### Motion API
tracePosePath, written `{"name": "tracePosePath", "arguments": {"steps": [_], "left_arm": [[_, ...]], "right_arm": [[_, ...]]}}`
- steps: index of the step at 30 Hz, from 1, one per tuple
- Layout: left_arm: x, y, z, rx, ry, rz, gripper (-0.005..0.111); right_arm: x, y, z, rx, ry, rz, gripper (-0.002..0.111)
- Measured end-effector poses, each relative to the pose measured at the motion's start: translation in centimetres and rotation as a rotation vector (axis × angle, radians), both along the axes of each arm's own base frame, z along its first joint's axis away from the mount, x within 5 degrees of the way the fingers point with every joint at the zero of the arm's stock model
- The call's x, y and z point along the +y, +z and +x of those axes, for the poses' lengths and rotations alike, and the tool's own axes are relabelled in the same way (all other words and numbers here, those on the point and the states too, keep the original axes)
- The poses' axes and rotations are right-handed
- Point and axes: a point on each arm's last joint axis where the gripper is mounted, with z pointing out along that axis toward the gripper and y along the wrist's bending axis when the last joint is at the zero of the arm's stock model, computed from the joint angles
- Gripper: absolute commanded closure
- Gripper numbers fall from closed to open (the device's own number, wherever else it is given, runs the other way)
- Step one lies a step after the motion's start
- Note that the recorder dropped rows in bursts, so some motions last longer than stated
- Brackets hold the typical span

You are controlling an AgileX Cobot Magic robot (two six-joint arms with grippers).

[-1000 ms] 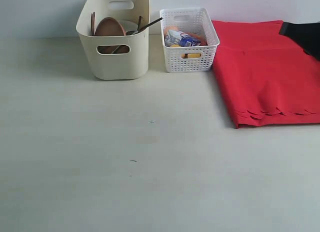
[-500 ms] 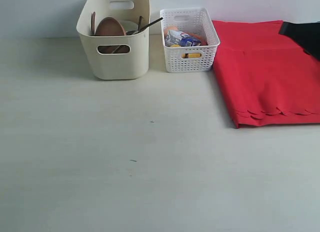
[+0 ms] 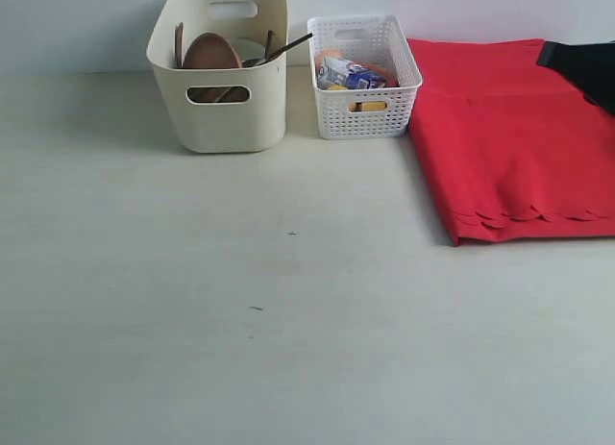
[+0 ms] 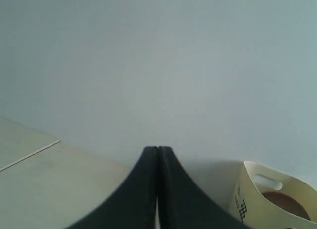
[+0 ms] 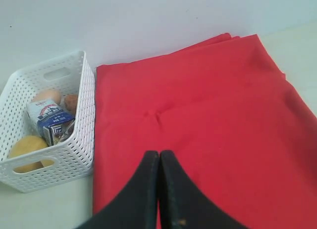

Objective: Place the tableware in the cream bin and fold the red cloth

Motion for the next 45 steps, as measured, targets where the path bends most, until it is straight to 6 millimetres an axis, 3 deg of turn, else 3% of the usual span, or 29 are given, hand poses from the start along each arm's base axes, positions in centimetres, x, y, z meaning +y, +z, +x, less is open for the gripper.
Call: {"name": "tracePosePath", "arguments": {"steps": [15,27,33,45], "left_arm": [[-2.3,-1.0,0.3,0.121,-0.232,0.184,0.106],[-2.2,-1.3,0.3,0.154,-0.223,0.150,0.106],[-1.8,-2.2,0.3,0.263,-0.189,0.132,0.106],[-1.4,-2.9,0.3,0.343,-0.106,0.192,0.106]], "right_arm": [[0.0,-0.1,0.0,0.012,0.000,0.001,0.108],[0.0,-0.1,-0.1,0.014,0.001,0.000,0.108],[0.0,-0.1,-0.1,0.014,0.001,0.000,0.108],[0.0,-0.1,-0.1,0.014,0.001,0.000,0.108]]}}
